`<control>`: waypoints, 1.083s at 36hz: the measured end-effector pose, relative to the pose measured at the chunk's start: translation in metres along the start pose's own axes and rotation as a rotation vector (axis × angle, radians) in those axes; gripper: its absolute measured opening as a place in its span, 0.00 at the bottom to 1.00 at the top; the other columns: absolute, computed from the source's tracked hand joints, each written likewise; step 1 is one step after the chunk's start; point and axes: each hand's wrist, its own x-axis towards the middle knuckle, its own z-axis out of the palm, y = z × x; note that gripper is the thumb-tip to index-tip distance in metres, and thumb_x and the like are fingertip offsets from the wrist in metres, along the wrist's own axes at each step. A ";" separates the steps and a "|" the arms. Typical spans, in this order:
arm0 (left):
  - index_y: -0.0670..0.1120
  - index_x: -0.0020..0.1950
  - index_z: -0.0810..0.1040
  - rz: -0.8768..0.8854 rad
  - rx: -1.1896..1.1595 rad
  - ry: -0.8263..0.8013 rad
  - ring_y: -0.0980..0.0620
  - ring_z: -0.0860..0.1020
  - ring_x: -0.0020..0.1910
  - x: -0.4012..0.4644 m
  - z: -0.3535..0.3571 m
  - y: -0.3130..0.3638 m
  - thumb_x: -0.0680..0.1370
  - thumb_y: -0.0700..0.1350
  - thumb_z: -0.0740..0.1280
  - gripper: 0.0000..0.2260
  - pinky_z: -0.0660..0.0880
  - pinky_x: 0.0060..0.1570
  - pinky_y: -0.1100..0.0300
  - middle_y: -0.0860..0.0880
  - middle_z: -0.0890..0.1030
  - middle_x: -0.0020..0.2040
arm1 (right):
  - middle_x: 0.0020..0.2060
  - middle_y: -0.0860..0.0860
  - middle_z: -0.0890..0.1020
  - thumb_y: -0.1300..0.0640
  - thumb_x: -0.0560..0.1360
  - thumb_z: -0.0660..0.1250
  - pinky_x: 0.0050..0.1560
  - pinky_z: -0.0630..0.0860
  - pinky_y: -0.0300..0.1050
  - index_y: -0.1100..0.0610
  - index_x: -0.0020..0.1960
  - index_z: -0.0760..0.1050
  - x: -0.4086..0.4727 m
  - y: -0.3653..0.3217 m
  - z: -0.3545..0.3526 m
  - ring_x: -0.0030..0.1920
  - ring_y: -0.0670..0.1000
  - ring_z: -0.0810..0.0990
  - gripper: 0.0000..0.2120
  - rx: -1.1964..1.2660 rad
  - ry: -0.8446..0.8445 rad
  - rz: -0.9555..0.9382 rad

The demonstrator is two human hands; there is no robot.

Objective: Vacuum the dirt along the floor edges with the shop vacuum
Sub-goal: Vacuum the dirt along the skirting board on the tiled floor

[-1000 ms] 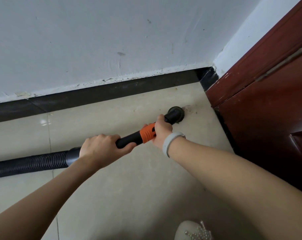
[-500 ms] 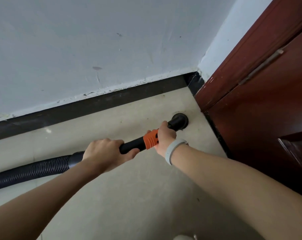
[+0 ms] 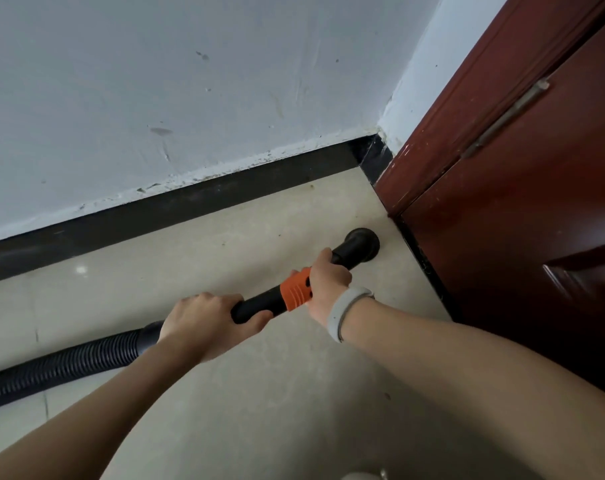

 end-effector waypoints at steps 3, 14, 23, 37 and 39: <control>0.53 0.42 0.74 0.013 0.009 0.009 0.51 0.75 0.37 0.005 -0.003 0.007 0.71 0.72 0.53 0.24 0.70 0.37 0.59 0.55 0.74 0.33 | 0.49 0.55 0.82 0.45 0.79 0.60 0.55 0.77 0.47 0.57 0.63 0.66 0.002 -0.008 -0.008 0.43 0.53 0.83 0.19 0.024 -0.018 0.014; 0.52 0.41 0.70 -0.024 -0.062 0.160 0.48 0.74 0.35 0.035 -0.006 0.054 0.74 0.71 0.52 0.23 0.67 0.37 0.57 0.52 0.72 0.32 | 0.40 0.55 0.79 0.48 0.78 0.64 0.55 0.80 0.55 0.59 0.63 0.69 0.018 -0.081 -0.005 0.38 0.55 0.81 0.19 -0.025 -0.173 -0.081; 0.55 0.43 0.70 0.085 0.031 0.046 0.50 0.75 0.35 0.024 0.009 0.037 0.72 0.72 0.52 0.22 0.70 0.36 0.59 0.53 0.72 0.32 | 0.42 0.55 0.79 0.48 0.80 0.61 0.55 0.80 0.53 0.59 0.64 0.66 0.001 -0.034 -0.036 0.37 0.54 0.82 0.18 0.129 -0.113 -0.003; 0.53 0.41 0.67 0.337 0.230 -0.121 0.51 0.72 0.36 -0.030 0.022 0.015 0.74 0.71 0.53 0.21 0.67 0.37 0.58 0.54 0.71 0.31 | 0.50 0.59 0.79 0.45 0.81 0.57 0.53 0.80 0.53 0.60 0.61 0.65 -0.051 0.044 -0.088 0.49 0.58 0.81 0.19 -0.004 -0.023 0.184; 0.53 0.40 0.67 0.374 0.254 -0.136 0.51 0.72 0.36 -0.039 0.026 0.010 0.72 0.73 0.51 0.23 0.66 0.36 0.58 0.53 0.71 0.30 | 0.52 0.60 0.79 0.44 0.81 0.57 0.50 0.81 0.54 0.61 0.61 0.66 -0.059 0.056 -0.093 0.51 0.59 0.82 0.20 -0.011 -0.019 0.222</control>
